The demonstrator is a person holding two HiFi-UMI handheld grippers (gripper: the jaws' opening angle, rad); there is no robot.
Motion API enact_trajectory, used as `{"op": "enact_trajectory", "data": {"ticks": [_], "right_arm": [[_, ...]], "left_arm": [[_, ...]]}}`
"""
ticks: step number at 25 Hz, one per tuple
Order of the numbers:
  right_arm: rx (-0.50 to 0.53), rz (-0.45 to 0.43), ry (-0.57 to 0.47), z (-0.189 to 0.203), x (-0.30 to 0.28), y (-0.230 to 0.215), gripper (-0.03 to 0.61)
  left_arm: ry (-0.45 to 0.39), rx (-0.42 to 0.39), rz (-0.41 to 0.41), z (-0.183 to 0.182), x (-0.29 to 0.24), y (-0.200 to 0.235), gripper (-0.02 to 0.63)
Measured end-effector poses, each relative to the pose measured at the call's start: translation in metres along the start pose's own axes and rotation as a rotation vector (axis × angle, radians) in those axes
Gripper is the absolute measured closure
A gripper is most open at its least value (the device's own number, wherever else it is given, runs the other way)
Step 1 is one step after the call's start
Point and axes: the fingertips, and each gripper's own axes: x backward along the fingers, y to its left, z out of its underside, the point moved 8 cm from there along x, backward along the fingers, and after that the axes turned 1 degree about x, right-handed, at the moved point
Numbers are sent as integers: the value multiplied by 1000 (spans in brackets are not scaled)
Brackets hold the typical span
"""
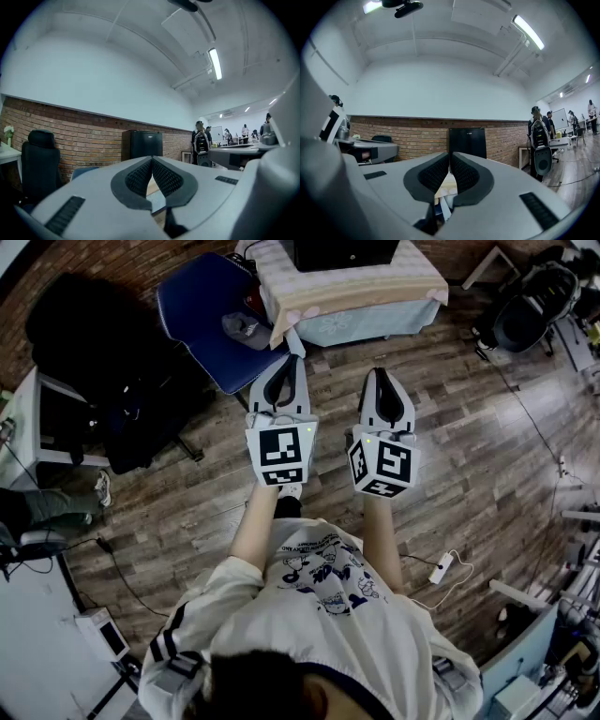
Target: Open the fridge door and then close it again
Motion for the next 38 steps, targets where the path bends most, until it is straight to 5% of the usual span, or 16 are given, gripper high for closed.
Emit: {"op": "enact_trajectory", "data": {"ticks": [23, 38], "right_arm": [[-6, 39, 20, 14, -84, 46, 531], [-16, 14, 49, 27, -155, 11, 531]], "left_arm": [[22, -1, 28, 10, -63, 90, 594], [39, 6, -6, 18, -138, 95, 594]]}}
